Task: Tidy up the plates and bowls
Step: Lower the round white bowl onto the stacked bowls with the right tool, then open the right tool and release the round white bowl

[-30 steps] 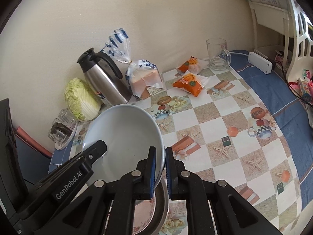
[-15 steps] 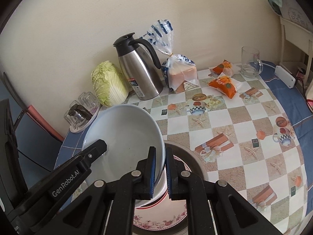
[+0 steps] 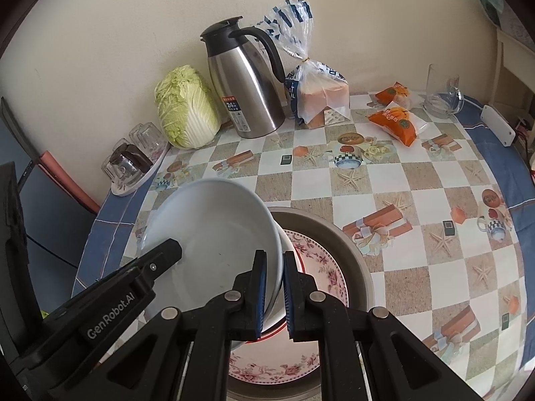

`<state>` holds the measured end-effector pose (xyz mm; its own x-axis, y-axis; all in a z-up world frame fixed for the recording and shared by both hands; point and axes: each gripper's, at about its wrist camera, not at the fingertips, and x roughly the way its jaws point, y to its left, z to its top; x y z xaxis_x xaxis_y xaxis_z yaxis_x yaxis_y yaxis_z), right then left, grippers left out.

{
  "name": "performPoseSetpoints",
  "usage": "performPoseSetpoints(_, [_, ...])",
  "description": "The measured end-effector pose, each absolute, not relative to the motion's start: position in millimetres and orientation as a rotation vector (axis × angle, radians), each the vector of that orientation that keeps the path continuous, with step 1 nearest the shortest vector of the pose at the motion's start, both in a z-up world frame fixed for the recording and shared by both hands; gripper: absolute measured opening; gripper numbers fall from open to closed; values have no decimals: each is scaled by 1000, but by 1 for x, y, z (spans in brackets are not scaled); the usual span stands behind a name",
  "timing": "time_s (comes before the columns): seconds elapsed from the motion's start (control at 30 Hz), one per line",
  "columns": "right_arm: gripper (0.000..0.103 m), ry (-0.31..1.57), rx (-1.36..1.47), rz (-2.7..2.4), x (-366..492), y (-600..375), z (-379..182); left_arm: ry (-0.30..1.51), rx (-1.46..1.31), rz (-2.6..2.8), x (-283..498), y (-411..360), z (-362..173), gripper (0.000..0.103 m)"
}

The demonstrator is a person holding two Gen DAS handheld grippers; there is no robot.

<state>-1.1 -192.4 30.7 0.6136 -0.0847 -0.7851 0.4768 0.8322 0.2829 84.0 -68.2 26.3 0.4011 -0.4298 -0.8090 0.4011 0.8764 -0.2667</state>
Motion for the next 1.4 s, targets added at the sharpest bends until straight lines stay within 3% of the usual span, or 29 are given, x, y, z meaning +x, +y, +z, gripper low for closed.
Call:
performPoseSetpoints(0.3, [16,873,515,-327,4,-193,20,1050,-63,-523,89,-65,21,13])
performPoseSetpoints(0.47, [26,853,525,-300,3,-194,23,1035,-79,-522,88,-57,26,13])
performPoseSetpoints(0.5, [29,848,522,-300,2,-193,24,1033,-78,-519,87,-56,27,13])
performPoseSetpoints(0.53, [39,840,520,-299,1,-192,25,1033,-81,-514,87,-54,27,15])
performPoseSetpoints(0.57, [47,831,511,-306,-1,-191,27,1033,-85,-510,86,-51,27,20])
performPoseSetpoints(0.6, [65,820,499,-315,-3,-190,30,1032,-93,-502,86,-48,27,37])
performPoseSetpoints(0.63, [70,804,486,-322,-5,-189,33,1030,-102,-493,85,-44,27,55])
performPoseSetpoints(0.7, [71,784,467,-330,-11,-188,38,1025,-116,-479,84,-35,27,73])
performPoseSetpoints(0.8, [85,762,489,-325,-20,-191,39,1017,-139,-454,82,-19,28,78])
performPoseSetpoints(0.9, [101,761,470,-340,-30,-189,36,999,-144,-417,79,-2,26,94])
performPoseSetpoints(1.4, [103,845,383,-395,-65,-172,2,1044,119,-340,55,31,-22,95])
